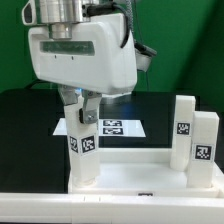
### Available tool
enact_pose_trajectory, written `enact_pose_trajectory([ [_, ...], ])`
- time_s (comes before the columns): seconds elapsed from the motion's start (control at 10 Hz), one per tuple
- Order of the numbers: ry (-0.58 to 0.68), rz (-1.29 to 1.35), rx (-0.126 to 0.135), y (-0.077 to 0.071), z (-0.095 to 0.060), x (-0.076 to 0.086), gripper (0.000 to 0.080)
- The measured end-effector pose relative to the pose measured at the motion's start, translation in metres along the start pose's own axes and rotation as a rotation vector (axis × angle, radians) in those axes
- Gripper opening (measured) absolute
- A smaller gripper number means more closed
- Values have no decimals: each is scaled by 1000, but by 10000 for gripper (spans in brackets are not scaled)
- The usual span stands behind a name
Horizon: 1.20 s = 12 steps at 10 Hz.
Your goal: Assemble desk
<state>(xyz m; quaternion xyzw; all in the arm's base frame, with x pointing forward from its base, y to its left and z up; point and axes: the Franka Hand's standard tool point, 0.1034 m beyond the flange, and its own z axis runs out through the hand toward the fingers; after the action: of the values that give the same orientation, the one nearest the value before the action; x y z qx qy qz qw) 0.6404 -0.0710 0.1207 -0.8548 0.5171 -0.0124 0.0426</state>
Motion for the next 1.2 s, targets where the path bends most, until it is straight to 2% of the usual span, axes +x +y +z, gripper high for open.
enact_pose_trajectory([
  [0.8,-2,746,5,-5,1,-5,290],
  [1.2,-2,845,6,-6,1,-6,297],
])
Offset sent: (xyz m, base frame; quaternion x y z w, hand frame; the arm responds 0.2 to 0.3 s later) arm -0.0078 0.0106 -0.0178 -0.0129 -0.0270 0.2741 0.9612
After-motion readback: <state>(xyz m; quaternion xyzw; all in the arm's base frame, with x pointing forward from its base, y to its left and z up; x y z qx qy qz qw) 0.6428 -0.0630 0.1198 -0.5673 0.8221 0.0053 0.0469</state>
